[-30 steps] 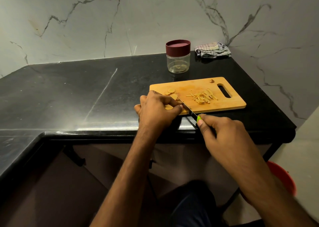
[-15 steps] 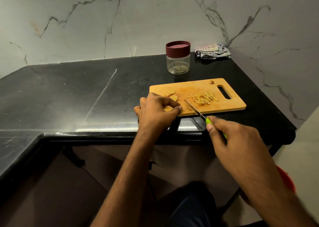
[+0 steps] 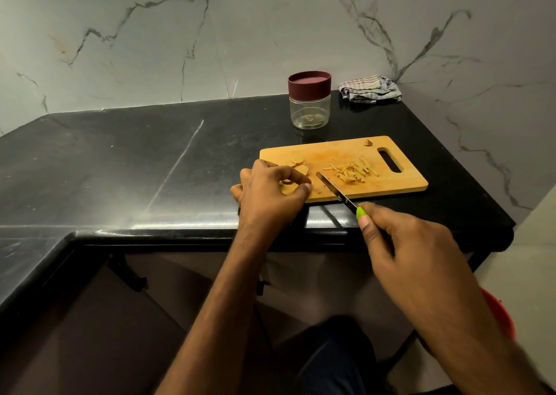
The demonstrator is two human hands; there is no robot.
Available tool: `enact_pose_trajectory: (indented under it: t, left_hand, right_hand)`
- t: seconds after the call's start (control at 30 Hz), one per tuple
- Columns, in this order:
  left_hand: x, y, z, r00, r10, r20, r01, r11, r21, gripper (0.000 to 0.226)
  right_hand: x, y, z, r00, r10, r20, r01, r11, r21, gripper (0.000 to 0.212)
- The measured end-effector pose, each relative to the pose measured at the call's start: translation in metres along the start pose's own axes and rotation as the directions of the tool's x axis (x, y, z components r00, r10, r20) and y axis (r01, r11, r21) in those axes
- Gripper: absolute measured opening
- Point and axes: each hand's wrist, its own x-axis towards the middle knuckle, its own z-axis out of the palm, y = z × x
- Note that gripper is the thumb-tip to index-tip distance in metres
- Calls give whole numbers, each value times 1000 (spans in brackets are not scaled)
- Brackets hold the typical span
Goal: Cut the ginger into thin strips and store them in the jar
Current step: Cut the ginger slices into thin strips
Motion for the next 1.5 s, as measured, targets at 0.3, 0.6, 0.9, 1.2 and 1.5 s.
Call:
enact_pose_trajectory:
  t: [0.3, 0.6, 0.9, 1.2, 1.5]
  left_hand:
    - [-1, -7, 2, 995, 29, -99, -37, 996, -79, 8]
    - [-1, -6, 6, 993, 12, -119, -4, 998, 70, 39]
    - [0, -5, 7, 984, -64, -164, 78, 994, 76, 44]
    - [2, -8, 7, 979, -90, -184, 91, 996, 0, 45]
    - [-4, -9, 9, 953, -36, -301, 1, 993, -116, 45]
  right_hand:
    - [-2, 0, 6, 998, -44, 35, 44, 999, -6, 36]
    - [10, 11, 3, 999, 39, -7, -40, 988, -150, 37]
    - [15, 8, 10, 1000, 15, -1, -15, 995, -95, 40]
    - [14, 3, 16, 999, -2, 38, 5, 997, -76, 43]
    - [11, 3, 16, 999, -10, 33, 11, 999, -33, 44]
